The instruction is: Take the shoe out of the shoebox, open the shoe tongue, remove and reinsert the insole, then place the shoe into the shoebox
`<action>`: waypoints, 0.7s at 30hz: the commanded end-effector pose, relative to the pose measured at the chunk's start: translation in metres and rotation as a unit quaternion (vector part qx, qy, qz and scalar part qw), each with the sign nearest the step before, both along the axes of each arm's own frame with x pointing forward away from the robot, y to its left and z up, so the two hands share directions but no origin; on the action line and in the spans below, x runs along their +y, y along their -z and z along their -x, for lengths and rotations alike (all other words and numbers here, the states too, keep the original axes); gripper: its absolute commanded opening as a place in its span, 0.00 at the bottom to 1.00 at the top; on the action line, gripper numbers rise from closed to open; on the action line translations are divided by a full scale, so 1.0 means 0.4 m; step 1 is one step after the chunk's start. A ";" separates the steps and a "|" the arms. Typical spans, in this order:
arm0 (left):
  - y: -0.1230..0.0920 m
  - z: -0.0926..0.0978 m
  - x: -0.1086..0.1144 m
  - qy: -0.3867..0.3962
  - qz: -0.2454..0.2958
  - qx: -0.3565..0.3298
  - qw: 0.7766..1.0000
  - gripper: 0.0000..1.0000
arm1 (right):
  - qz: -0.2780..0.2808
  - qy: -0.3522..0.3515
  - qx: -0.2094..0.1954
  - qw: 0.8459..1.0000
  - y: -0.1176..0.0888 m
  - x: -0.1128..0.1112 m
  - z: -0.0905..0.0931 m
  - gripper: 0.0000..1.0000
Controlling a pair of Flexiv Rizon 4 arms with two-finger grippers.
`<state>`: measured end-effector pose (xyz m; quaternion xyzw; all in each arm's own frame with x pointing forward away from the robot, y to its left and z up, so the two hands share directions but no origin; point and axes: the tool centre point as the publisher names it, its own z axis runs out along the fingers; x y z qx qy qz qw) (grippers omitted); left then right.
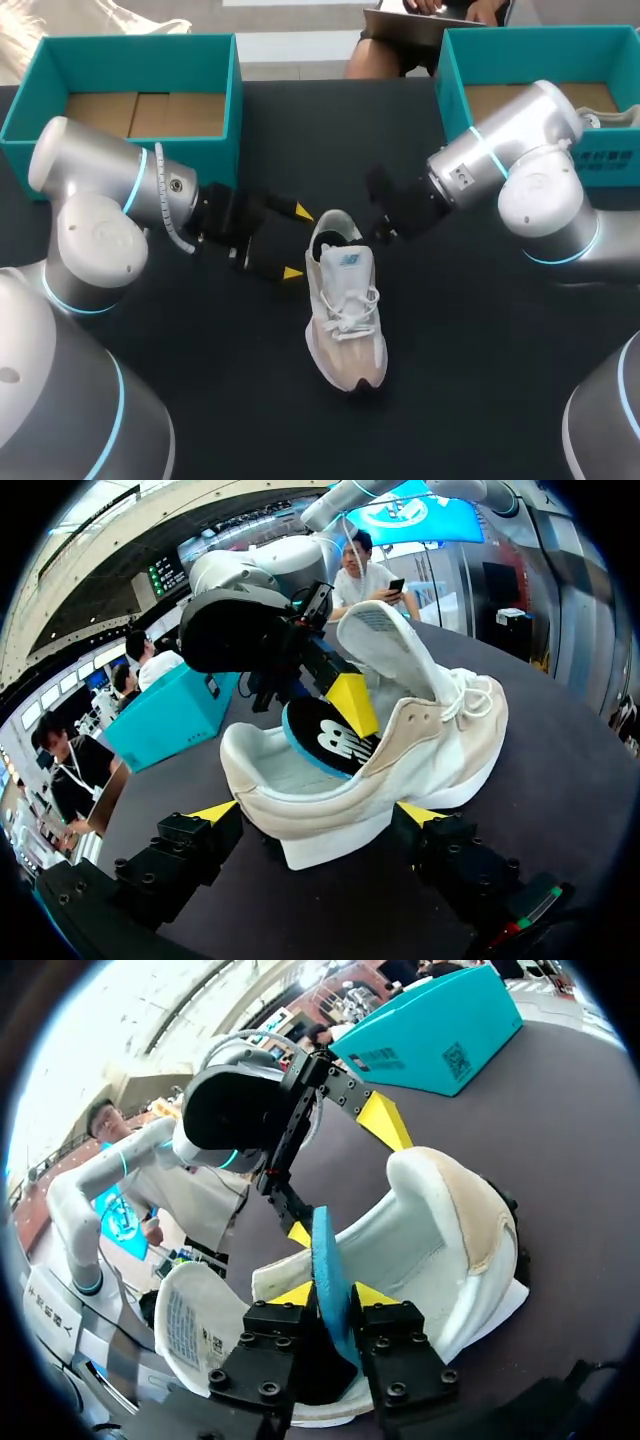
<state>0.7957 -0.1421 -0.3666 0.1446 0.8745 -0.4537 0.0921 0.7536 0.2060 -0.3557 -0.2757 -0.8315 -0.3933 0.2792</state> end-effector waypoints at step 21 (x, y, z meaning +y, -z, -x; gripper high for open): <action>0.000 0.000 -0.001 0.000 -0.001 0.000 1.000 1.00 | 0.020 -0.033 -0.083 0.996 -0.133 0.023 -0.075 0.40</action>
